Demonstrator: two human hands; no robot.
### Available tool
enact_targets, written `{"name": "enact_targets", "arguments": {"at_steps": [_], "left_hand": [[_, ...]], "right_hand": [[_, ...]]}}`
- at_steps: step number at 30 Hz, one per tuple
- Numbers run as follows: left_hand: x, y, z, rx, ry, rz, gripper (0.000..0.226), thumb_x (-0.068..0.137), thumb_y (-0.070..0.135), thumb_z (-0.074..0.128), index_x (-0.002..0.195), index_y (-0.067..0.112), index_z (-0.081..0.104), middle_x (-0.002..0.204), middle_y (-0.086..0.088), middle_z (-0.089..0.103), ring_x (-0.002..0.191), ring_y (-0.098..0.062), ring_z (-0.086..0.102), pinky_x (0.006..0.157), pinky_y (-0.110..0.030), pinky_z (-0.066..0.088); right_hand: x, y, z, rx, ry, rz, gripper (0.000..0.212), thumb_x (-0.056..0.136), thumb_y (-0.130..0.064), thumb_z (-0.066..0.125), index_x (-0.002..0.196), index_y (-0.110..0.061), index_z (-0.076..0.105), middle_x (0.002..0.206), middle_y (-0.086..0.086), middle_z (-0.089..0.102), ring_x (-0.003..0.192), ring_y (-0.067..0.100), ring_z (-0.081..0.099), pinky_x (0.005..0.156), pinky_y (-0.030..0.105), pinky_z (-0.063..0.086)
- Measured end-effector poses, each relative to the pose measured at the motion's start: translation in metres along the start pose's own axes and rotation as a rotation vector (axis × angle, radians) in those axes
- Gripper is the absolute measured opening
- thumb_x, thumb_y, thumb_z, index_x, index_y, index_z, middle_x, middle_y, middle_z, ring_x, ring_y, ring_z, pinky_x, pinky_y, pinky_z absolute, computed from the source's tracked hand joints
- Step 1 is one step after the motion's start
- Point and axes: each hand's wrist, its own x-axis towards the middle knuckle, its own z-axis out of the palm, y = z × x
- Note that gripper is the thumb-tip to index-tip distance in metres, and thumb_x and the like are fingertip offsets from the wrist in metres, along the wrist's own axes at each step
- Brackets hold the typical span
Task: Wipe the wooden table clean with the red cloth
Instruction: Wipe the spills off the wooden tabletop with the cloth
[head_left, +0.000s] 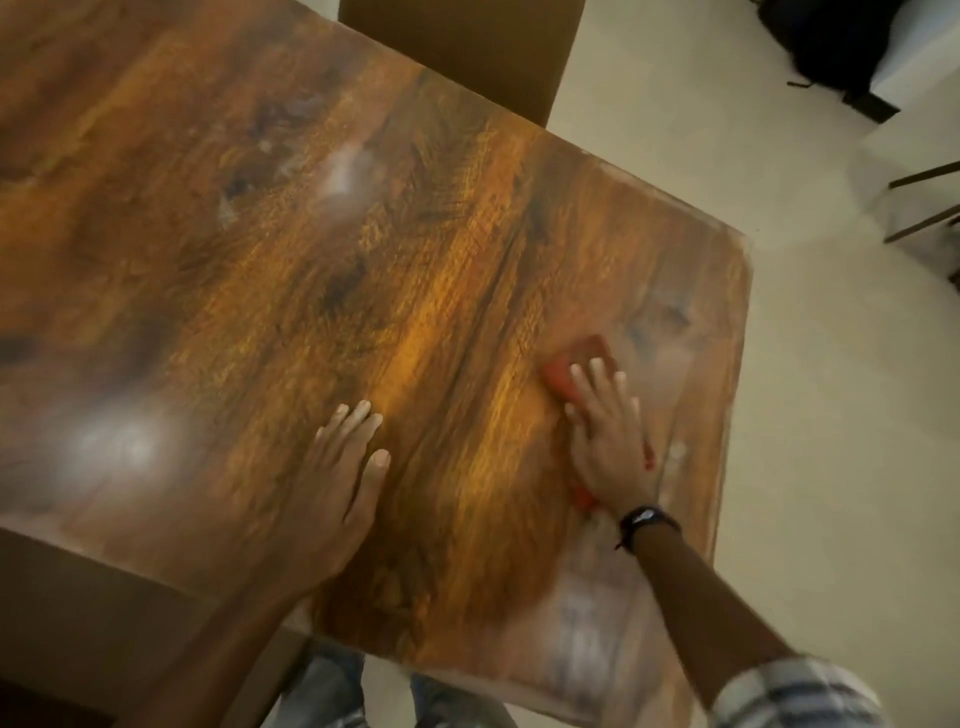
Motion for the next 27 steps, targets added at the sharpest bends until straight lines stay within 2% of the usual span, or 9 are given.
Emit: {"name": "enact_targets", "arguments": {"at_steps": [2,5,7,10,14,16,22,24,27], "left_hand": [[-0.015,0.011,0.017,0.075,-0.047,0.031,0.051,0.107,0.034,0.028,0.154,0.016,0.032,0.165,0.005,0.019,0.153,-0.006,0.005,0.117,-0.012,-0.013],[-0.038,0.028,0.044,0.069,-0.088,0.029,0.053,0.106,0.034,0.027,0.155,0.016,0.029,0.166,0.005,0.015,0.154,-0.007,0.0,0.121,-0.018,-0.012],[-0.054,0.033,0.06,0.053,-0.082,0.022,0.055,0.106,0.037,0.023,0.155,0.015,0.03,0.166,0.004,0.017,0.154,-0.006,0.0,0.123,-0.022,-0.01],[-0.077,0.034,0.075,0.086,-0.051,0.012,0.061,0.104,0.045,0.016,0.154,0.015,0.032,0.165,0.002,0.019,0.152,-0.005,0.001,0.118,-0.014,-0.014],[-0.112,0.04,0.083,0.073,-0.029,-0.008,0.064,0.101,0.047,0.018,0.152,0.013,0.036,0.164,0.0,0.024,0.149,-0.003,0.002,0.119,-0.016,-0.01],[-0.125,0.041,0.083,0.061,-0.03,-0.028,0.061,0.101,0.044,0.021,0.152,0.013,0.036,0.164,0.001,0.023,0.149,-0.001,0.002,0.119,-0.017,-0.008],[-0.152,0.037,0.082,0.035,-0.048,-0.062,0.057,0.105,0.042,0.023,0.153,0.014,0.036,0.165,0.0,0.023,0.154,-0.011,0.004,0.123,-0.027,-0.002],[-0.156,0.037,0.083,0.01,-0.092,-0.073,0.06,0.103,0.045,0.022,0.154,0.016,0.035,0.165,0.002,0.022,0.154,-0.008,0.003,0.123,-0.025,-0.004],[-0.155,0.028,0.084,0.042,-0.177,-0.048,0.068,0.098,0.052,0.017,0.155,0.017,0.032,0.166,0.004,0.019,0.154,-0.006,0.001,0.122,-0.022,-0.006]], "right_hand": [[0.009,0.054,-0.028,0.017,0.049,0.18,0.05,0.107,-0.03,0.038,0.156,-0.029,0.028,0.165,0.0,0.015,0.154,0.031,0.007,0.121,0.06,0.01],[-0.012,0.07,-0.026,0.03,0.084,0.247,0.05,0.107,-0.028,0.039,0.156,-0.023,0.029,0.165,0.005,0.017,0.153,0.036,0.008,0.122,0.058,0.008],[-0.051,0.043,-0.005,0.016,0.069,0.152,0.051,0.106,-0.029,0.041,0.156,-0.026,0.028,0.165,0.002,0.015,0.154,0.034,0.005,0.123,0.055,0.004],[-0.134,-0.013,0.032,-0.004,-0.059,-0.143,0.054,0.106,-0.036,0.036,0.157,-0.037,0.017,0.167,-0.008,0.008,0.155,0.025,-0.003,0.124,0.05,0.001],[-0.193,-0.02,0.041,-0.108,-0.143,-0.433,0.055,0.104,-0.039,0.04,0.156,-0.038,0.021,0.165,-0.009,0.014,0.154,0.023,0.009,0.122,0.053,0.017],[-0.199,0.006,0.026,-0.097,-0.15,-0.373,0.055,0.105,-0.035,0.042,0.156,-0.039,0.022,0.165,-0.012,0.013,0.154,0.022,0.008,0.123,0.052,0.015],[-0.245,0.066,0.003,0.078,-0.018,0.086,0.054,0.102,-0.041,0.03,0.153,-0.026,0.033,0.163,-0.002,0.021,0.153,0.029,0.008,0.12,0.06,0.017],[-0.258,0.061,0.007,0.127,0.03,0.15,0.055,0.101,-0.042,0.028,0.153,-0.025,0.034,0.163,0.0,0.022,0.153,0.032,0.009,0.12,0.061,0.016],[-0.267,0.04,0.019,0.175,-0.013,0.119,0.054,0.102,-0.044,0.024,0.155,-0.032,0.026,0.165,-0.008,0.013,0.155,0.025,0.0,0.123,0.056,0.003]]}}
